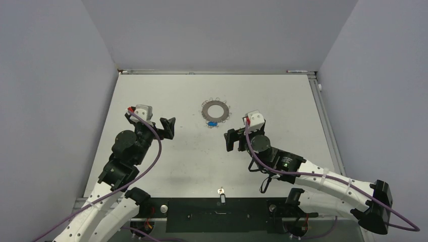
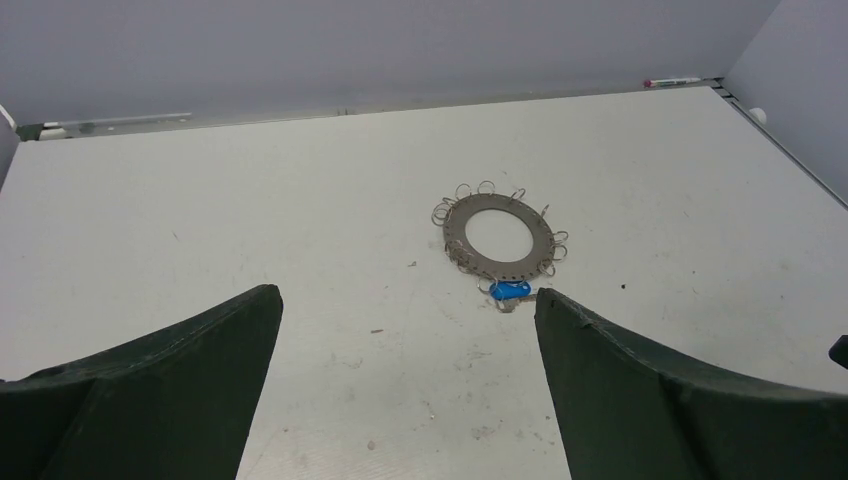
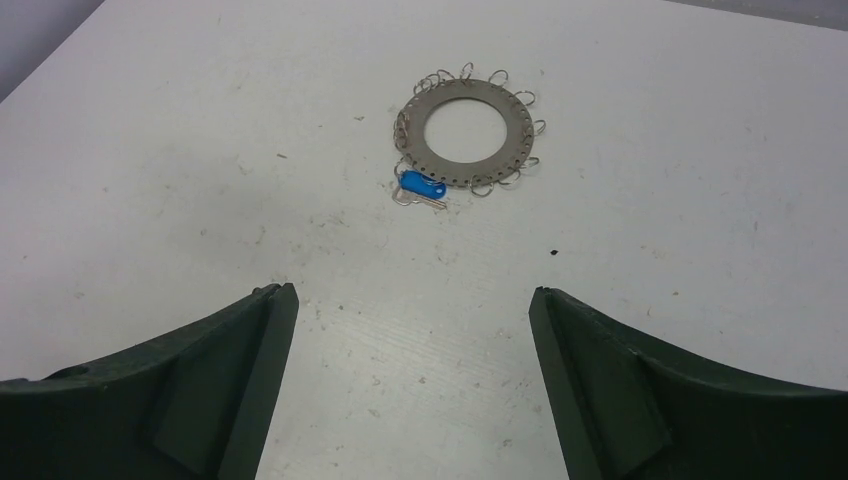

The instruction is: Put the keys on the keyring

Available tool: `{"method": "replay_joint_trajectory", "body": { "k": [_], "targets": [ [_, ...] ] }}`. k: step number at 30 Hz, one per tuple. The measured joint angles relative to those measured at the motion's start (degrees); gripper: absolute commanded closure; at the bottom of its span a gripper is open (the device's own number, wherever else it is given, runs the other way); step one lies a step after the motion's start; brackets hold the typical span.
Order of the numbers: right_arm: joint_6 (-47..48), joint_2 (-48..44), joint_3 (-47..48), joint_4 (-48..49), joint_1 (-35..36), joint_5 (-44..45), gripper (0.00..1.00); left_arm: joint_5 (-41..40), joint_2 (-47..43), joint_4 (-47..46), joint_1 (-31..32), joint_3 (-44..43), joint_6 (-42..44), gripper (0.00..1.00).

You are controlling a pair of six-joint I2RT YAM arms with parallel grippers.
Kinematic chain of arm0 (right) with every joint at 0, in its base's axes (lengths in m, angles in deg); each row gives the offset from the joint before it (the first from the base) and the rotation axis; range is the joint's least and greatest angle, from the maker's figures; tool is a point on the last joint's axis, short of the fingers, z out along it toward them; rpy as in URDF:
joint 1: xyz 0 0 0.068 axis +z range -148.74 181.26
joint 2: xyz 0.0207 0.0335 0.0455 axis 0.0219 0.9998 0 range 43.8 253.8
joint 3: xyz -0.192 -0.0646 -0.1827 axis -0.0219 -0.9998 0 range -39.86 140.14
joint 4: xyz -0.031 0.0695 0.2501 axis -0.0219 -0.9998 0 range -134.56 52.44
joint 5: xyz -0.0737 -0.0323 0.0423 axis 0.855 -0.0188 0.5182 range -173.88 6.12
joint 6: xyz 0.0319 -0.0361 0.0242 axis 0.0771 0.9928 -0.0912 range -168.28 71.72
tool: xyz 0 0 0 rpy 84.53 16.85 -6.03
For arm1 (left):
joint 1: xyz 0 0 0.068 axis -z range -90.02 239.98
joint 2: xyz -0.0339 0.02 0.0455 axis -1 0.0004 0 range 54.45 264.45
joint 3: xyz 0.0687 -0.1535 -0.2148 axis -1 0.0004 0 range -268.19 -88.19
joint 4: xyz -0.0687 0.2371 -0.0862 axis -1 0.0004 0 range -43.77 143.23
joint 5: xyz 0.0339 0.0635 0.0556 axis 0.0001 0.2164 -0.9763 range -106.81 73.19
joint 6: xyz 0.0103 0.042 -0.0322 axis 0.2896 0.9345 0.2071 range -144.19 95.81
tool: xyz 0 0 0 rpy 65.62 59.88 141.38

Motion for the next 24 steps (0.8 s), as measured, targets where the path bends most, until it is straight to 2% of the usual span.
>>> {"method": "replay_joint_trajectory", "body": {
  "k": [5,15,20,24],
  "targets": [
    [-1.84,0.85,1.18,-2.05,0.00,0.90,0.05,0.35,0.02,0.07,0.00,0.00,-0.02,0.04],
    [-4.59,3.82,3.96,-5.01,-0.72,2.62,0.04,2.91,2.67,0.11,0.00,0.00,-0.17,0.04],
    [-6.23,11.43,9.79,-9.16,-7.98,-0.59,0.03,4.90,7.82,1.46,0.24,-0.70,-0.98,0.04],
    [-6.54,19.78,14.62,-9.57,-13.18,-5.03,0.09,6.34,10.40,2.67,0.92,-0.94,-1.22,0.04]
  ]
}}
